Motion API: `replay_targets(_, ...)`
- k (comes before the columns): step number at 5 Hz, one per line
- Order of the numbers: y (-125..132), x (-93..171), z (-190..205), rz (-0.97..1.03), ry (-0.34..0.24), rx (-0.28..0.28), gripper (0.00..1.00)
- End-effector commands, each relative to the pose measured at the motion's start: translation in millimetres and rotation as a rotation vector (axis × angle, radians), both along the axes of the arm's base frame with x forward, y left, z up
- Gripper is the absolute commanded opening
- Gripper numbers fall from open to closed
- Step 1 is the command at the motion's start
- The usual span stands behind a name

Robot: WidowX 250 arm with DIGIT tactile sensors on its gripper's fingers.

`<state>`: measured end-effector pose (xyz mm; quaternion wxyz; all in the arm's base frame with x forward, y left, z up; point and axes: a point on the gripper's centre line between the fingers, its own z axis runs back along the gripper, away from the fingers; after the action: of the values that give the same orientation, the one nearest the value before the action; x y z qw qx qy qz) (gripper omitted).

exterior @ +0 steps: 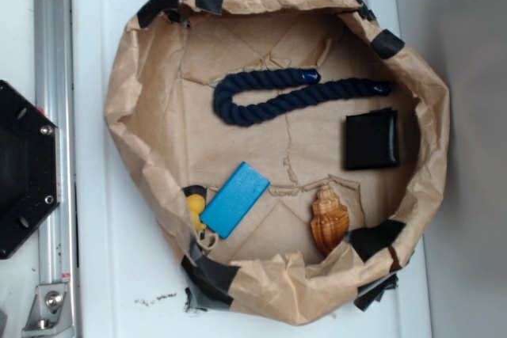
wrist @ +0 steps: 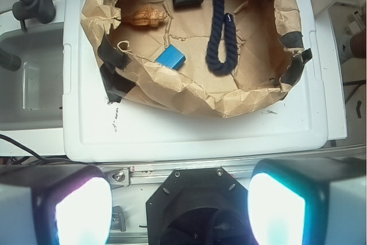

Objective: Grab the shell.

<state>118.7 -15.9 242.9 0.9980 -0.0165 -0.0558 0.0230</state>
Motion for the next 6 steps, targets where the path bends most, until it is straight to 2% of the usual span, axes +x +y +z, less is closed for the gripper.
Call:
replay_targets(1, 0.0, 0.0, 0.0, 0.000, 0.000, 0.000, 1.00)
replay_targets(2, 29.3, 50.0, -20.1, 0.250, 0.027, -0.003, 1.00)
replay_targets(3, 43.4, 91.8, -32.6, 0.498, 0.018, -0.078, 1.00)
replay_targets(4, 30.4, 125.2, -56.3, 0.749, 0.065, -0.253, 1.00)
replay_targets(5, 21.7, 153.1, -92.8, 0.993, 0.018, -0.308, 1.00)
replay_targets(6, 3.4, 171.4, -120.7, 1.055, 0.021, -0.353, 1.00)
